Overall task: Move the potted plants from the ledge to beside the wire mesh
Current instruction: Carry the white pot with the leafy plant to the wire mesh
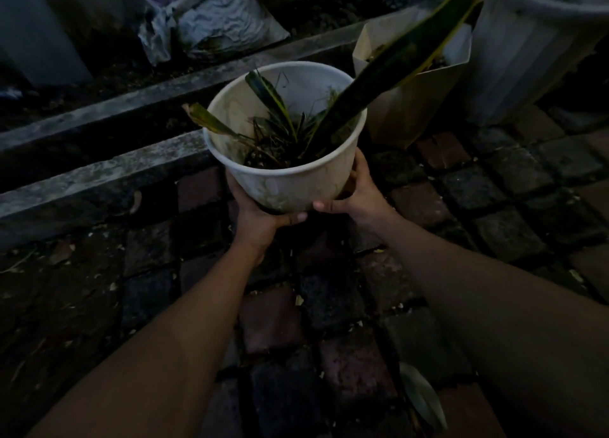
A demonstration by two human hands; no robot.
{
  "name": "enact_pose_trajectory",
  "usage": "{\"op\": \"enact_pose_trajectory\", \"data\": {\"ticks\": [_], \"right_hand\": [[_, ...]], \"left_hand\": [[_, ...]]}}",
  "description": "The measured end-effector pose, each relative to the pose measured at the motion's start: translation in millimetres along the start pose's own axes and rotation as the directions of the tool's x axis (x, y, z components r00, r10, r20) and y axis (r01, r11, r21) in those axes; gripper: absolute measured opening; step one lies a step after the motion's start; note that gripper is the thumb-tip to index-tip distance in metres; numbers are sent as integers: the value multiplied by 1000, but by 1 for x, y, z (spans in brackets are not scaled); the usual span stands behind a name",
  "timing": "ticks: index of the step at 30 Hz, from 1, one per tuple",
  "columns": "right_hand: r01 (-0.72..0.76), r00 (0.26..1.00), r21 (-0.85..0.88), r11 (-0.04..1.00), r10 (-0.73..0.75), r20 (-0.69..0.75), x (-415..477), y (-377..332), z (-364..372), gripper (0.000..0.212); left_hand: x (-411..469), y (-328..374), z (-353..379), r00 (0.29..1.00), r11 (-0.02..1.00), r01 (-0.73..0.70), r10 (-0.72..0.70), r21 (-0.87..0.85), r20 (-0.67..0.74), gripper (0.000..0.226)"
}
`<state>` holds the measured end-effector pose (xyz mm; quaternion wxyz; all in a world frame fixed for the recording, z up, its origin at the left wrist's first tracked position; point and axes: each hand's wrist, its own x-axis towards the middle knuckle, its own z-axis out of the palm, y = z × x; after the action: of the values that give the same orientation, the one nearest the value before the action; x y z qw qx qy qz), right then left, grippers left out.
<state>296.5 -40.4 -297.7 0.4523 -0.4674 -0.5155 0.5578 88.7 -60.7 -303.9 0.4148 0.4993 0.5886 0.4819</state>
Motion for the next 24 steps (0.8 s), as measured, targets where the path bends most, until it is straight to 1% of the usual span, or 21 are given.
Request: {"op": "enact_pose_trajectory", "data": {"ticks": [2,4,9,13,16,19,22,24], "right_hand": [[32,999,0,999,-32,21,2,-3,1,129],[29,999,38,999,-30,37,2,-4,1,131],[-30,999,175,984,25,32,2,-7,2,129],[-73,995,267,961,53,80,-3,-10,5,130],[-21,999,259,966,12,37,-5,-18,7,123],[35,999,310,950,-33,-13,-4,-37,9,122],[99,994,335,937,-81,-68,6,-75,13,118],[131,991,325,937,-113,-74,16,-115,13,112]], "left_hand": [[-1,1,0,1000,1000,4,-4,8,7,167],[-1,2,0,1000,1000,6,-6,10,14,167],[-1,6,-1,1000,999,13,-13,-32,-1,163],[-4,11,-2,1000,998,1,-1,-60,-7,161],[-4,20,-1,999,995,-39,38,-87,-19,154],[7,40,-3,991,985,-131,130,-111,-8,149],[21,79,-10,982,967,-188,190,-171,0,144],[27,120,-17,982,962,-187,180,-199,-51,138]]}}
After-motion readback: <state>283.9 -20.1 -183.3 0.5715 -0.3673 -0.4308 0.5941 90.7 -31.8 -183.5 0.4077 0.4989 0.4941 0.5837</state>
